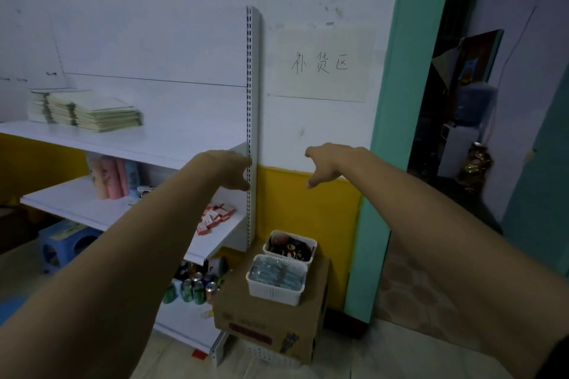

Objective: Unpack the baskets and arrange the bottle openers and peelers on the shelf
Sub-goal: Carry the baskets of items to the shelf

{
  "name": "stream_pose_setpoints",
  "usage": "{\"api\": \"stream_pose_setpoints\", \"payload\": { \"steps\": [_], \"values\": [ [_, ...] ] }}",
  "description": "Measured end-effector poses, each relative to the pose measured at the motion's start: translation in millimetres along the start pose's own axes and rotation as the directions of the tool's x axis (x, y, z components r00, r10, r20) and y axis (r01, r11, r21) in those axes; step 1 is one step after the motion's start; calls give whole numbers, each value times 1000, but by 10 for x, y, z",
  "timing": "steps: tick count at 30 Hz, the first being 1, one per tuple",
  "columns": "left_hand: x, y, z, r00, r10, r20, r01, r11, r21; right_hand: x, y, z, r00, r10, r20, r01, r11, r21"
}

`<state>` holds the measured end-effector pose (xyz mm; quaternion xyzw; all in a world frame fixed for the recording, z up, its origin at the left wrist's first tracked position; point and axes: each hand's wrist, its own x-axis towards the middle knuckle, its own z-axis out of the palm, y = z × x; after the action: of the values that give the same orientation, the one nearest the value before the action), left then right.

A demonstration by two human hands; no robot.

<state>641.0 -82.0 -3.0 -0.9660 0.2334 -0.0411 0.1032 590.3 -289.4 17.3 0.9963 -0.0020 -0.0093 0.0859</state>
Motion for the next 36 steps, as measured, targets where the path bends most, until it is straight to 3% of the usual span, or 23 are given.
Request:
{"api": "stream_pose_setpoints", "payload": {
  "steps": [10, 19, 25, 31, 36],
  "values": [
    [1347, -60, 506, 997, 70, 27, -72, 993, 89, 1343, 376, 431, 997, -25, 70, 24, 1000, 10],
    [2945, -298, 761, 989, 103, 111, -104, 995, 1, 2662, 785, 702, 992, 70, 107, -70, 998, 0],
    [4275, -413, 1369, 966, 191, 177, -183, 981, -56, 3749, 951, 1165, 977, 134, 163, -143, 989, 43],
    [4970, -352, 2581, 843, 340, 416, -293, 940, -175, 4369, 909, 2447, 922, 106, 371, -190, 962, 197],
    [4793, -283, 3700, 684, 423, 594, -246, 901, -358, 4185, 793, 3804, 755, -11, 655, -295, 887, 356]
  ]
}}
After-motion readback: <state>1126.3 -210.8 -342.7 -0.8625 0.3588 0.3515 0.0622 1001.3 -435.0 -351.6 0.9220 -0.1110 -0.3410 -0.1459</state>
